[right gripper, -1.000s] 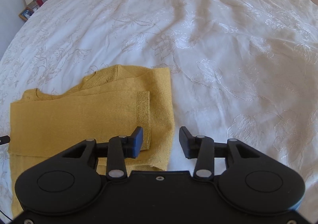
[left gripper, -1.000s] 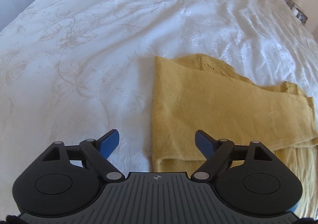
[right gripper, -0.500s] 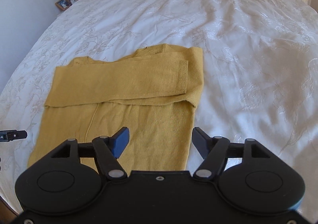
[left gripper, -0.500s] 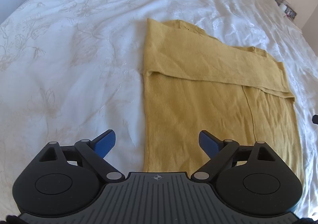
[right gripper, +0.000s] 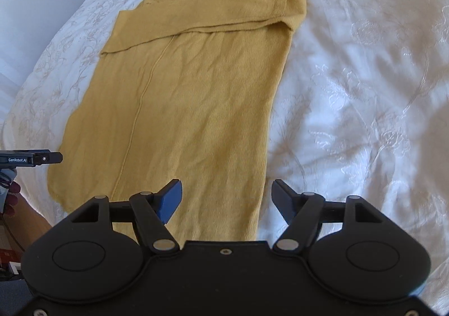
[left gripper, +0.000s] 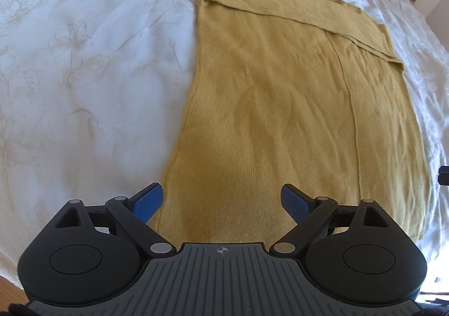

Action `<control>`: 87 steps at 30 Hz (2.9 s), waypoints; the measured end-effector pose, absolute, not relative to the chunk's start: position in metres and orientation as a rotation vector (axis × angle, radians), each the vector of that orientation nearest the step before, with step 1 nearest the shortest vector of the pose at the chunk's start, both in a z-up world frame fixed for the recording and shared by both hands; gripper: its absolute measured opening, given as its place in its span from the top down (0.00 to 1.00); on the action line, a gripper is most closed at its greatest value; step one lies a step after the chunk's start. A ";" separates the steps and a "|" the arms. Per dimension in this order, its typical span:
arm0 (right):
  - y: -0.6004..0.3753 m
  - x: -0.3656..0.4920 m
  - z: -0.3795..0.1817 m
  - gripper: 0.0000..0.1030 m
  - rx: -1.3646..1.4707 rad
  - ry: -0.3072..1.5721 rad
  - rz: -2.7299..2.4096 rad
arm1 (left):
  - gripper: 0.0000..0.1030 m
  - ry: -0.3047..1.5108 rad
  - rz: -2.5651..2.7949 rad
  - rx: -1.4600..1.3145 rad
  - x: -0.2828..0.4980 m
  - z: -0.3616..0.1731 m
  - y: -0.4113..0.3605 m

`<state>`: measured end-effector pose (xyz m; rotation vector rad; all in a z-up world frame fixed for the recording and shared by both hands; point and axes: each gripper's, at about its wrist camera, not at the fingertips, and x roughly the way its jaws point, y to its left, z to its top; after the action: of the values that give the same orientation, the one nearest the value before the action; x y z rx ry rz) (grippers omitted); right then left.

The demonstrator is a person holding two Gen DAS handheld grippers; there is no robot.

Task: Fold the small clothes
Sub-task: 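Move both open grippers to the sweater hem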

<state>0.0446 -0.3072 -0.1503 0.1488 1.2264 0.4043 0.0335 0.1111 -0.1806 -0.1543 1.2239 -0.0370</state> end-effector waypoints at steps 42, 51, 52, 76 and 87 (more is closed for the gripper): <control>-0.246 0.026 -0.220 0.00 0.173 1.422 0.254 | 0.00 1.360 -0.152 -0.051 0.048 -0.227 0.132; -0.251 0.011 -0.224 0.00 0.174 1.379 0.275 | 0.00 1.239 -0.079 -0.047 0.022 -0.235 0.121; -0.255 0.008 -0.225 0.00 0.181 1.371 0.284 | 0.00 1.223 -0.073 -0.043 0.019 -0.236 0.120; -0.248 0.010 -0.232 0.00 0.115 1.392 0.314 | 0.01 1.237 0.008 0.188 0.007 -0.160 0.031; -0.287 -0.008 -0.231 0.00 0.290 1.253 0.296 | 0.01 1.208 -0.056 0.192 -0.003 -0.176 0.023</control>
<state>-0.0084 -0.2873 -0.2313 0.2903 1.2534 0.2961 -0.0029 0.0226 -0.1759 0.1920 1.2081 -0.0559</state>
